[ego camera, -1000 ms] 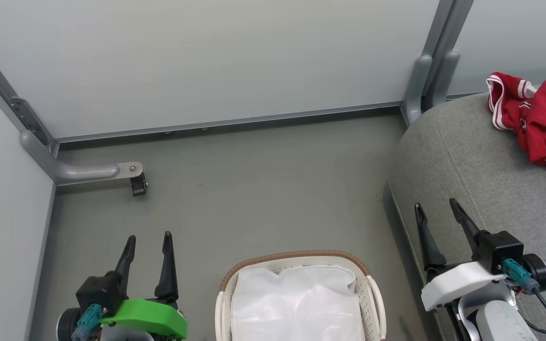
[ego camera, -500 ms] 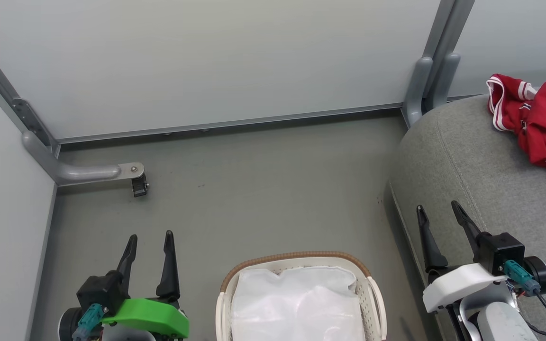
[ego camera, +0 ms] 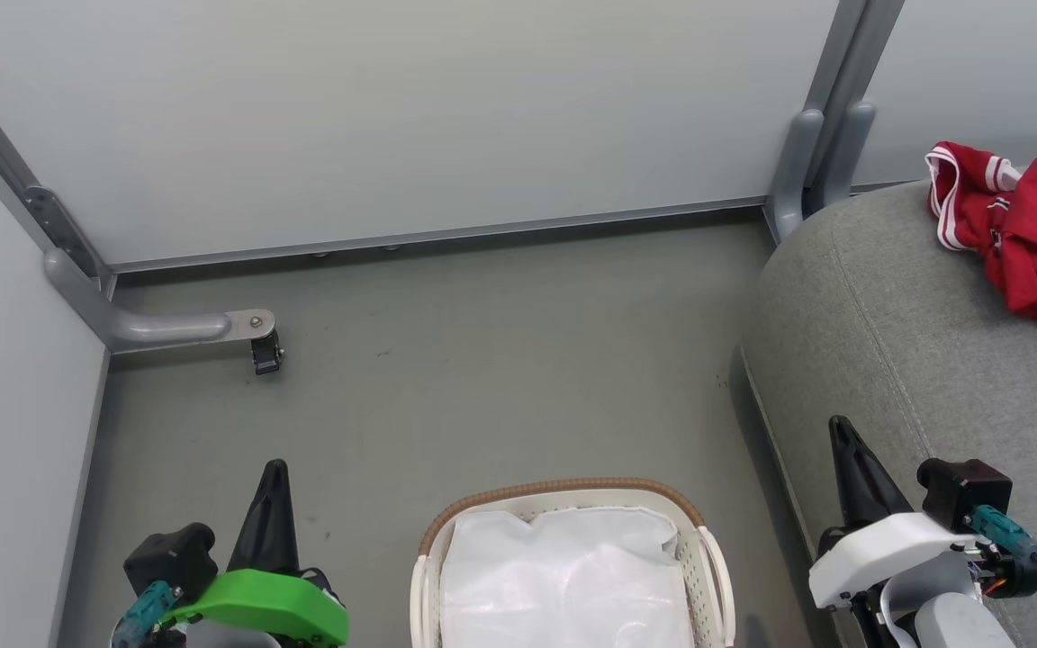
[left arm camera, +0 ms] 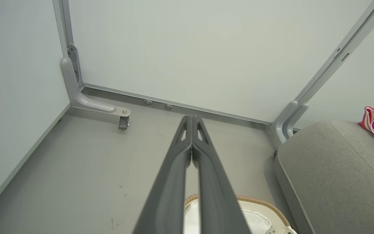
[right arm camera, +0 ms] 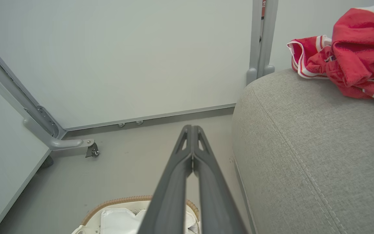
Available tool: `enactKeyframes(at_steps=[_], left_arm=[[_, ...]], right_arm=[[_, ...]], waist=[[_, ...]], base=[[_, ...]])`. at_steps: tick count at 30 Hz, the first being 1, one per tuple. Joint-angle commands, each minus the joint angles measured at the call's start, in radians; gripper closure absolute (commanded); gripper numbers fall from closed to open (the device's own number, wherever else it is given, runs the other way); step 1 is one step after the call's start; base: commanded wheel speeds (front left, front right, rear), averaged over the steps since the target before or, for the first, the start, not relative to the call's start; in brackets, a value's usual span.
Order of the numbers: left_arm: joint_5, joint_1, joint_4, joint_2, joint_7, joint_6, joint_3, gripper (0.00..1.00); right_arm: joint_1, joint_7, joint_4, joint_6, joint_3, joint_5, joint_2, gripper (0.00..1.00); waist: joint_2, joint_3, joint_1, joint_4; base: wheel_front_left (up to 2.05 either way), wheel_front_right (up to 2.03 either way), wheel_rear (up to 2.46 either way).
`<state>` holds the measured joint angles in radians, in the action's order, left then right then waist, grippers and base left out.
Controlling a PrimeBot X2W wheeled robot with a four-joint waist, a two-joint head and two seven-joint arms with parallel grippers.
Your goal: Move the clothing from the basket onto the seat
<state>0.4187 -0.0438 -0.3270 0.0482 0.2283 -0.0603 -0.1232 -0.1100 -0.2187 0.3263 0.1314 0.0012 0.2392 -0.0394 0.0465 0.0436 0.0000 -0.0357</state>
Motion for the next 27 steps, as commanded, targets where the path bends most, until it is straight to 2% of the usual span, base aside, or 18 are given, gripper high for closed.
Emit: enactKeyframes(at_steps=[1,6,27], left_arm=[[0.043,-0.016,0.023,0.001,-0.01,0.005,0.014,1.0],[0.123,-0.019,0.036,0.001,-0.032,0.007,0.028,1.0],[0.419,-0.042,0.073,0.002,-0.117,0.015,0.088,1.0]], right_arm=[[-0.022,0.01,-0.014,0.0,-0.008,0.05,-0.004,1.0],[-0.023,0.03,-0.018,0.0,-0.013,0.142,-0.004,1.0],[-0.034,0.112,-0.026,0.0,-0.041,0.482,-0.007,1.0]], waist=[[-0.0001,0.0,0.0,0.001],[0.0013,0.002,0.0,0.002],[0.0013,0.002,0.0,0.008]], base=[[0.0,0.0,0.0],[0.0,0.0,0.0],[0.0,0.0,0.0]])
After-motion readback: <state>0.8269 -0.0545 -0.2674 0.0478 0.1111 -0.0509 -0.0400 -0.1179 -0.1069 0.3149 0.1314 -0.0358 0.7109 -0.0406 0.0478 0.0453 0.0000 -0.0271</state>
